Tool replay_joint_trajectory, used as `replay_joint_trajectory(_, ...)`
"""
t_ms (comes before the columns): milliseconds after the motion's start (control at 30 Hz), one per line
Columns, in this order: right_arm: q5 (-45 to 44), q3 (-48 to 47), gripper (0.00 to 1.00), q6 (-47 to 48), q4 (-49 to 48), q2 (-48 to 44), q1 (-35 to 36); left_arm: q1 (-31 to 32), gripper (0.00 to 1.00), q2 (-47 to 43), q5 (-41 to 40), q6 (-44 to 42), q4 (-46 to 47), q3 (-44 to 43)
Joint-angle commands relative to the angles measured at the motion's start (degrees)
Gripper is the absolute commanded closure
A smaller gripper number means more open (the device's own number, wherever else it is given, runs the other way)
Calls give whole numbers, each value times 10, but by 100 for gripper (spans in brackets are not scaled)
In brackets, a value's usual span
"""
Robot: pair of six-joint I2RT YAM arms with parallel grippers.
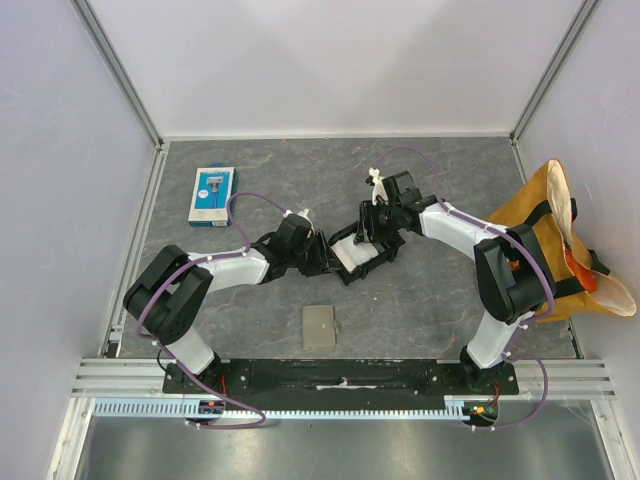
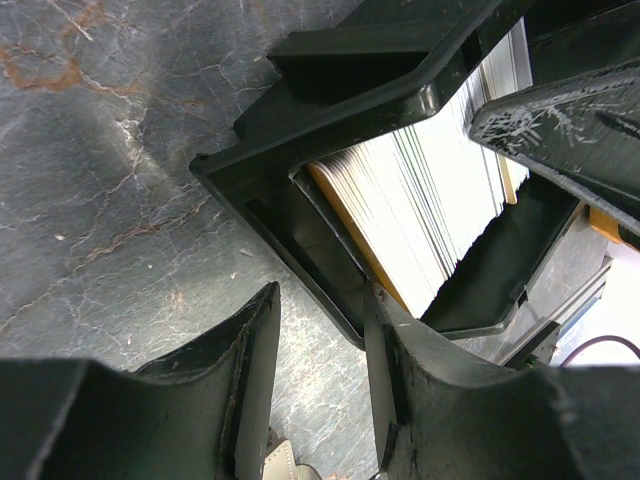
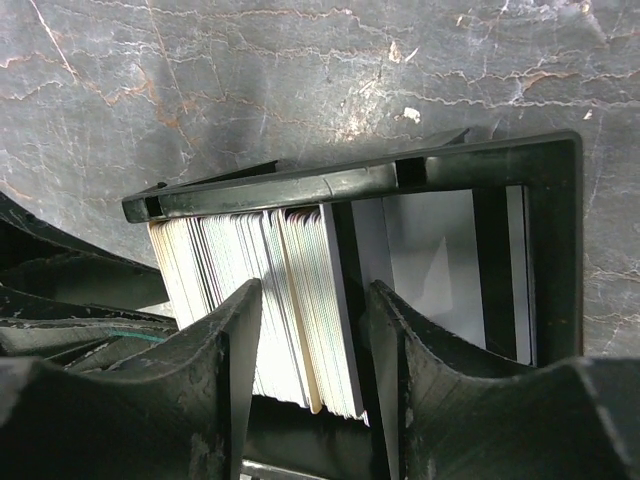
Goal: Put the credit cards into the card holder
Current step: Pick up the credit card from the storage box.
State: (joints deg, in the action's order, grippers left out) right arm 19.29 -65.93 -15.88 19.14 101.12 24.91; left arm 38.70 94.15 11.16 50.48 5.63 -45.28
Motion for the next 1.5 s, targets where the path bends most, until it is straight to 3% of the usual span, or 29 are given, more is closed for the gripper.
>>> replay_joint_trajectory(0, 30, -3, 49, -11, -6, -37, 3, -1, 55, 5, 10, -19, -5, -17)
replay_joint_trajectory(267, 32, 4, 57, -13, -4, -40, 1, -3, 55, 6, 11, -20, -5, -20)
replay_joint_trajectory(533, 21, 5, 85, -16, -7, -31, -6, -3, 55, 6, 13, -20, -5, -18)
replay_joint_trajectory(667, 14, -1, 88, -15, -7, -26, -8, -3, 55, 5, 12, -20, -5, -18)
replay_joint_trajectory(767, -19, -3, 100, -15, -8, -31, -9, -3, 55, 5, 13, -20, -5, -18)
replay_joint_trajectory(1233, -137, -2, 100, 45, -5, -136, 14, -3, 54, -30, -12, -36, -32, -11)
replay_joint_trajectory(1467, -186, 27, 100, 33, 28, -225, 34, -3, 48, -63, -24, -40, -44, 6)
